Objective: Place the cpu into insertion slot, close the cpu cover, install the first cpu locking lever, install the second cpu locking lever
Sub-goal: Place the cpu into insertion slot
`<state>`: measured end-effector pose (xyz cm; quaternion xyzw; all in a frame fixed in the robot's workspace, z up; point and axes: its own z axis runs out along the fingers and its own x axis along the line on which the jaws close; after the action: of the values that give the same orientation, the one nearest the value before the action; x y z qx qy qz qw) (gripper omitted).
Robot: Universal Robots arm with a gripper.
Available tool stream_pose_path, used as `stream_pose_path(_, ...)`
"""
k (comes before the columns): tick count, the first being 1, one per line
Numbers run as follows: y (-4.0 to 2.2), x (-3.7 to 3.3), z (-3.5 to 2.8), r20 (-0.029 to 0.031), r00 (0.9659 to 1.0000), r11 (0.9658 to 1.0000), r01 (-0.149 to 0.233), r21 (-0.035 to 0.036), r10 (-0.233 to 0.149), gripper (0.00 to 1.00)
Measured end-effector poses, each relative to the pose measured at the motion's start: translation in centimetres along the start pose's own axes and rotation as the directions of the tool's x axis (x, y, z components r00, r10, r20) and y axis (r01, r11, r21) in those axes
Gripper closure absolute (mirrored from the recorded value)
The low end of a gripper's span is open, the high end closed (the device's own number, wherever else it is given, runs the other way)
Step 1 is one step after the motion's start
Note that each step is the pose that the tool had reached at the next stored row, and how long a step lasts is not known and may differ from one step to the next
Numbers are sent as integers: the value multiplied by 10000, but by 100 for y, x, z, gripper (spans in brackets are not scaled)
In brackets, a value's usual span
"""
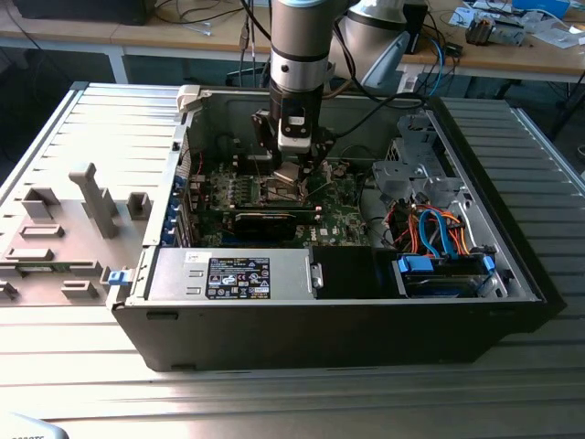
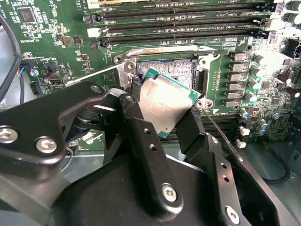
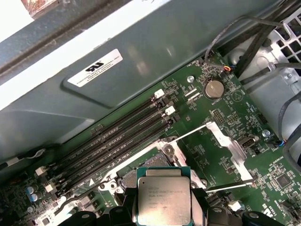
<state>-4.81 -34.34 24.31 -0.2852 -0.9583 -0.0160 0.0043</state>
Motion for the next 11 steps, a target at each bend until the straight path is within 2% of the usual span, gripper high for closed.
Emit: stream_pose_path(11,0,0,0,5,9998,9998,-174,-3,174,46)
